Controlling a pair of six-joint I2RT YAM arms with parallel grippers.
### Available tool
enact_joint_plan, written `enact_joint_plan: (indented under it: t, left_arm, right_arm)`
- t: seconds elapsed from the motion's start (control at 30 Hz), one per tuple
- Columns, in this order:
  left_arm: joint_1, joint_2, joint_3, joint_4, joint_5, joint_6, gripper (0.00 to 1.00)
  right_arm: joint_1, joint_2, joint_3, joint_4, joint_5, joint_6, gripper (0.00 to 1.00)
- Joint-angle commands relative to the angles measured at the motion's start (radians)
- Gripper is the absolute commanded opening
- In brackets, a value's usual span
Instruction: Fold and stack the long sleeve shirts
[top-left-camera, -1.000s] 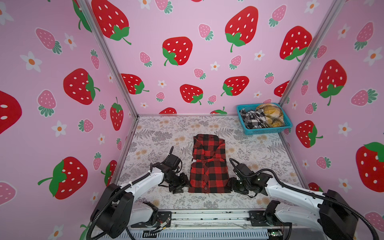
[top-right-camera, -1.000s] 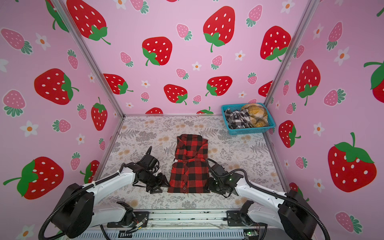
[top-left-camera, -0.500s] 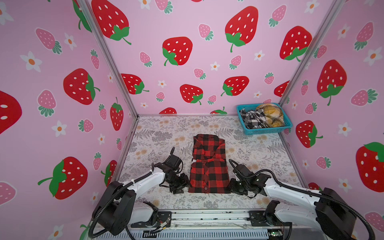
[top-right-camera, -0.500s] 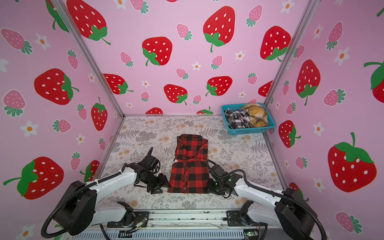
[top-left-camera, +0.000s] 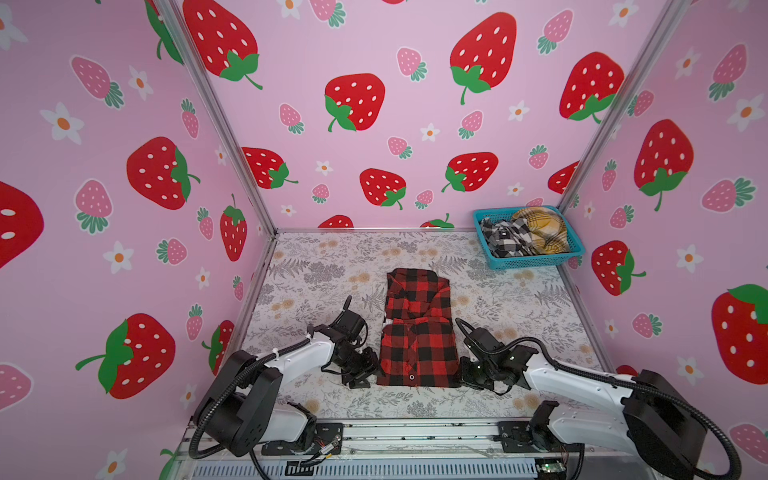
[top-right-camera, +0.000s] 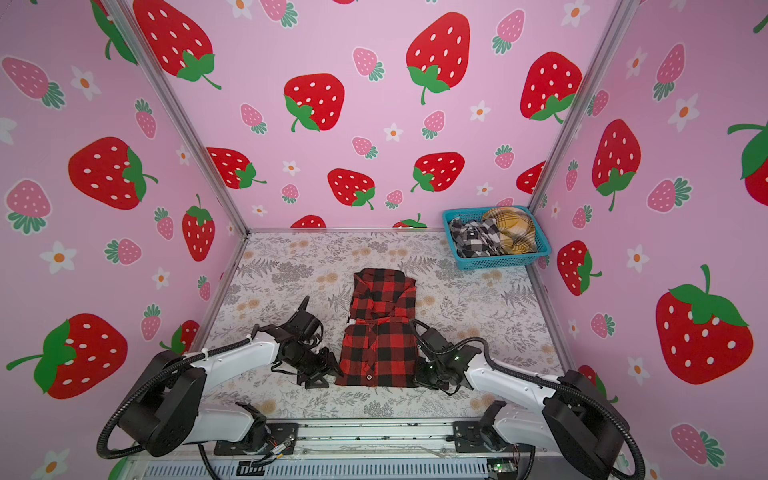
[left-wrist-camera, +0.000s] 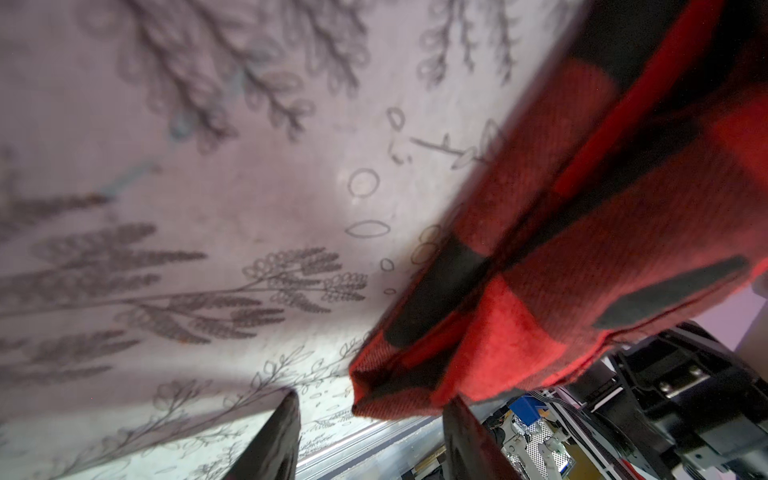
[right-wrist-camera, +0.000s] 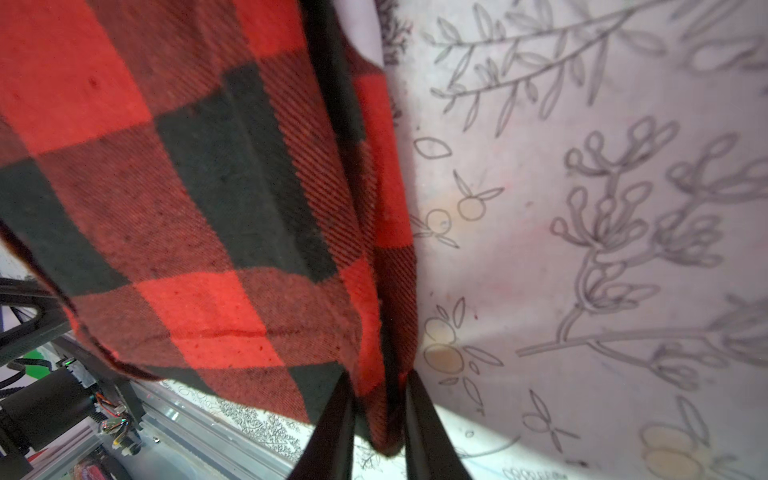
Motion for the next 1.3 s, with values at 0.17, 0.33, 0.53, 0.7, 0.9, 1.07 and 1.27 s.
enact_joint_plan:
  t: [0.17, 0.33, 0.53, 0.7, 0.9, 1.07, 1.27]
  left_arm:
    - [-0.015, 0.029, 0.021, 0.007, -0.042, -0.016, 0.55]
    - [-0.032, 0.040, 0.034, 0.012, -0.050, -0.024, 0.54]
    - [-0.038, 0.056, 0.040, 0.022, -0.050, -0.027, 0.53]
    - [-0.044, 0.076, 0.049, 0.038, -0.048, -0.032, 0.50]
    - [-0.047, 0.100, 0.059, 0.057, -0.044, -0.038, 0.44]
    - [-0.049, 0.094, 0.063, 0.066, -0.042, -0.046, 0.31]
    - [-0.057, 0.104, 0.073, 0.083, -0.025, -0.052, 0.17]
  right_arm:
    - [-0.003, 0.034, 0.040, -0.007, 0.004, -0.012, 0.23]
    - [-0.003, 0.041, 0.037, -0.006, 0.003, -0.007, 0.23]
    - [-0.003, 0.037, 0.034, 0.018, 0.001, -0.001, 0.23]
    - [-0.003, 0.039, 0.032, 0.021, 0.002, -0.001, 0.23]
    - [-0.002, 0.040, 0.029, 0.023, 0.004, 0.004, 0.23]
    - [-0.002, 0.039, 0.025, 0.024, 0.004, 0.007, 0.23]
    - [-0.002, 0.049, 0.033, 0.025, 0.006, -0.001, 0.20]
